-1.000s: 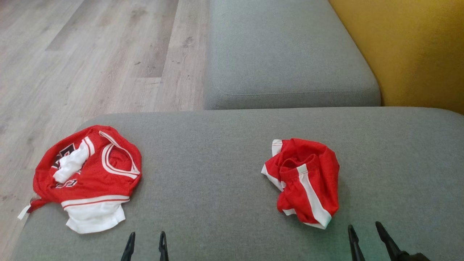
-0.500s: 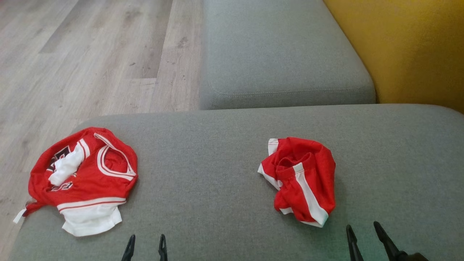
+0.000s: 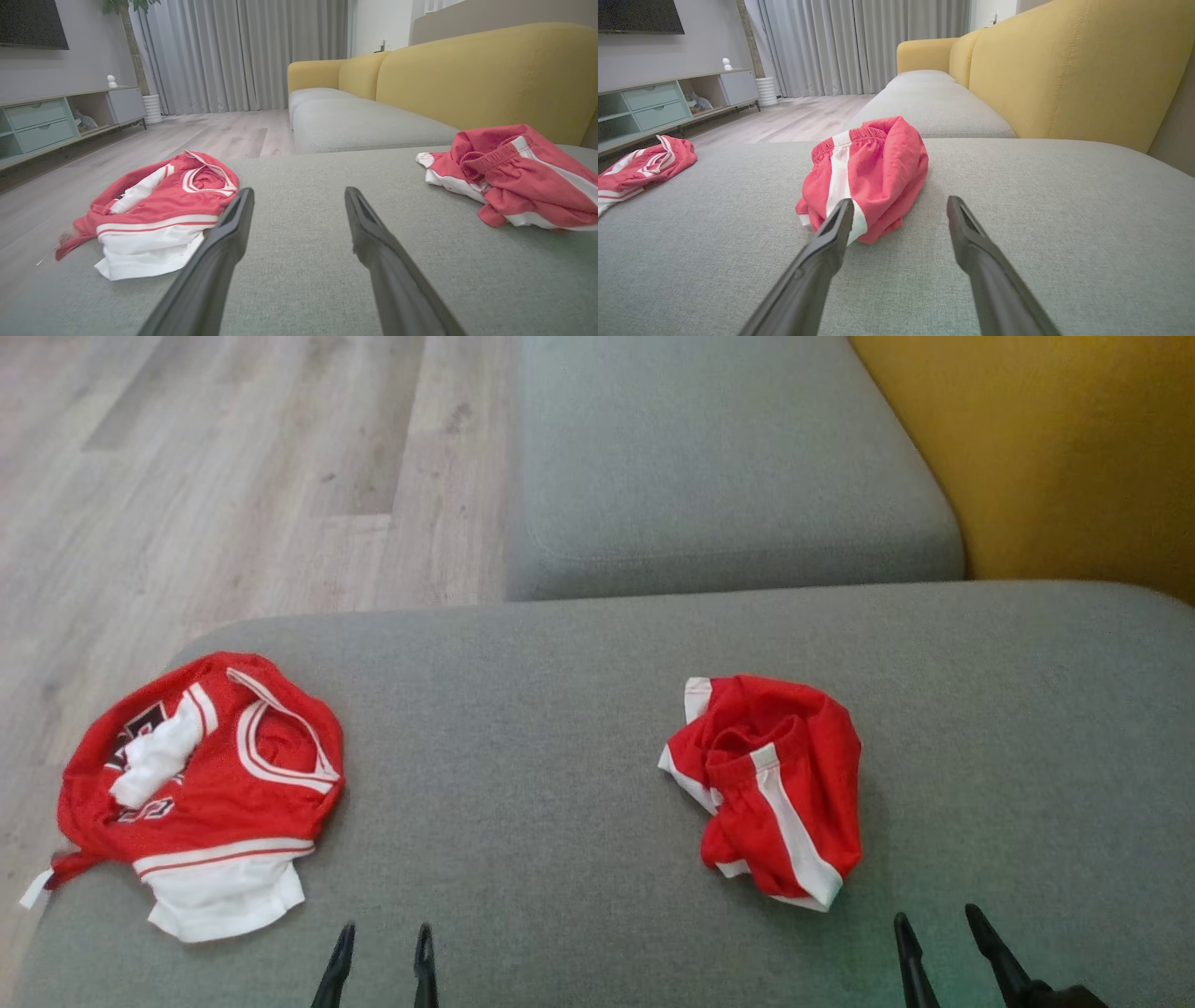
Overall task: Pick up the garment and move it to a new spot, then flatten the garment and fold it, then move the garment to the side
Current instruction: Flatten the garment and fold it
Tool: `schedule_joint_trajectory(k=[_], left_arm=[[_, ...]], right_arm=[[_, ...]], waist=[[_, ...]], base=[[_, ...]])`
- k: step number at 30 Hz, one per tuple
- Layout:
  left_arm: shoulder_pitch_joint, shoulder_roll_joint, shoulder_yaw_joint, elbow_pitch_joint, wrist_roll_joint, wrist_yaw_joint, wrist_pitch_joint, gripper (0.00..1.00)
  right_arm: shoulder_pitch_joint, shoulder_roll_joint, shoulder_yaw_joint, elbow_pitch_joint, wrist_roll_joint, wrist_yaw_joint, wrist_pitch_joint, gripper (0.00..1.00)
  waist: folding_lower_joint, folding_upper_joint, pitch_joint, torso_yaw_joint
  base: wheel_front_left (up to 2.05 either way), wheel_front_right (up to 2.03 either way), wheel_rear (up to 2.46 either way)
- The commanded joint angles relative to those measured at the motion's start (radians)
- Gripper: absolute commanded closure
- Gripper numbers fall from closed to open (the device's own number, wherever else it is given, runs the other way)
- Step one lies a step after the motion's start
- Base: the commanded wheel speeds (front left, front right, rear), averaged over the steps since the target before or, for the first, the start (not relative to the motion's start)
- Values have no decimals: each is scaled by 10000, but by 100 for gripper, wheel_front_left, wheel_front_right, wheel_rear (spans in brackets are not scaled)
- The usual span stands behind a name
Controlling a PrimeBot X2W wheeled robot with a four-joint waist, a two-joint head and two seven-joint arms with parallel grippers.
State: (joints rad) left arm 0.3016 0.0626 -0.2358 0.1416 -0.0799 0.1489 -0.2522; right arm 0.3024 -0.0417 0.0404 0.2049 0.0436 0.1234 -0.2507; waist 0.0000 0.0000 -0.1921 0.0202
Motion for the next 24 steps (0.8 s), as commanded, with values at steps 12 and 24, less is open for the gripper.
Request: schedule_joint_trajectory(k=[12,24], left_arm=[[-5149,292,-1086,2094,-538,-2720,148,0],[-10296,2796,-7212,2757,-6881,-2793,3987,0]], right_arm=[[-1048,-85,504,-403,-229,73,-111,0],[-1858,-85,1259,-272,-58,73,-111,0]], waist=[[0,0,1376,-1119],[0,0,2422,-3157]], base=[[0,0,0],[0,0,0]])
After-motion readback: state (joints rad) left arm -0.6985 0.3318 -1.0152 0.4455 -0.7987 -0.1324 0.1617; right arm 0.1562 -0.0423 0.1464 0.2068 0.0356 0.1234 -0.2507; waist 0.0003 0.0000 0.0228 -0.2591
